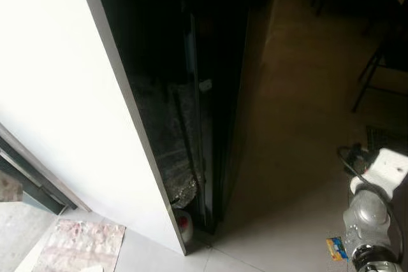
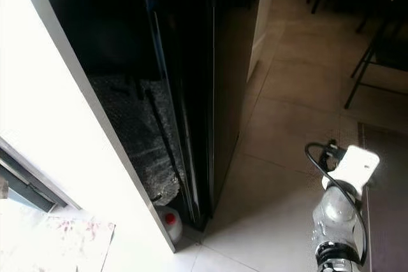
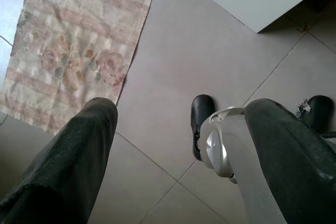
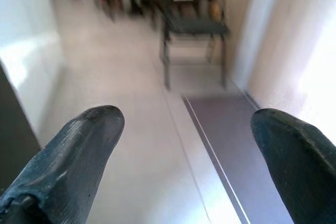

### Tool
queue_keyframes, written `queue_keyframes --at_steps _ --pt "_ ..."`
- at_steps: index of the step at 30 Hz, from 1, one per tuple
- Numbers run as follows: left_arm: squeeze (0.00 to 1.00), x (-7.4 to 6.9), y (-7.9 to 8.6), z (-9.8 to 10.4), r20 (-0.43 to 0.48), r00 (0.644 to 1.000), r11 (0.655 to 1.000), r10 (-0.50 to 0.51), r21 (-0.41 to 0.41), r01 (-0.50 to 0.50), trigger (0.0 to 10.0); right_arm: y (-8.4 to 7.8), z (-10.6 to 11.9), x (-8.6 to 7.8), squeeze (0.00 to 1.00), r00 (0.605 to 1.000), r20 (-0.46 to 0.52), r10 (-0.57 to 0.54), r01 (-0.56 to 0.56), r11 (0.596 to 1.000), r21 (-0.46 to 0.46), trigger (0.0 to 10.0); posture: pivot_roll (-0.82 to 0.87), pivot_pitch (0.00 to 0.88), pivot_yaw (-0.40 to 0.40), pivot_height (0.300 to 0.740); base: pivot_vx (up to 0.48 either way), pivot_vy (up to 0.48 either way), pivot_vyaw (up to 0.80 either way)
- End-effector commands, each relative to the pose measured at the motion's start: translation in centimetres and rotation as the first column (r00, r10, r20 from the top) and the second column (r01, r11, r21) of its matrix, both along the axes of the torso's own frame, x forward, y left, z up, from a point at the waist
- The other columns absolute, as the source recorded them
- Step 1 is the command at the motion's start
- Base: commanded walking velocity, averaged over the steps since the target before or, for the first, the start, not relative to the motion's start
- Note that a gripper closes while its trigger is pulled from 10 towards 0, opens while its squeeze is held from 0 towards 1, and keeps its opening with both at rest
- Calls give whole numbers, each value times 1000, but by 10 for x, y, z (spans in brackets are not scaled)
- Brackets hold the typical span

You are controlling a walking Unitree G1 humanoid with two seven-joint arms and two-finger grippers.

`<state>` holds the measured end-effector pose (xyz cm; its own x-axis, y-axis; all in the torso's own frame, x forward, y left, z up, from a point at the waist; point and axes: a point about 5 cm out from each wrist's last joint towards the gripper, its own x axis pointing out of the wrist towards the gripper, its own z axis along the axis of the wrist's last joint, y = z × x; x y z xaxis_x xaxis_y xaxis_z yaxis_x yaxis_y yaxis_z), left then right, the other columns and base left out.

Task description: Restocking fridge

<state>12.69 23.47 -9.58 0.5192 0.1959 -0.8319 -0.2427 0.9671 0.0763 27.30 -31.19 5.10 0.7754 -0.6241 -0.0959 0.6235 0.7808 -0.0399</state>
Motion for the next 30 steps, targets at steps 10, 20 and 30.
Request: queue_keyframes --at_steps 10,20,30 --pt "0 -5 1 -2 -35 999 1000 -1 12 1 10000 60 -115 -82 0 743 -528 411 -240 900 363 10000 -74 36 49 740 0 0 0" --pt "0 -8 19 2 -30 999 1000 13 25 -12 10000 82 -144 -130 0 595 -639 488 -203 860 468 10000 -67 18 53 740 0 0 0" --pt "0 -14 21 1 -42 999 1000 1 29 0 10000 86 -144 -128 0 584 -639 501 -208 853 479 10000 -67 9 55 740 0 -219 0"
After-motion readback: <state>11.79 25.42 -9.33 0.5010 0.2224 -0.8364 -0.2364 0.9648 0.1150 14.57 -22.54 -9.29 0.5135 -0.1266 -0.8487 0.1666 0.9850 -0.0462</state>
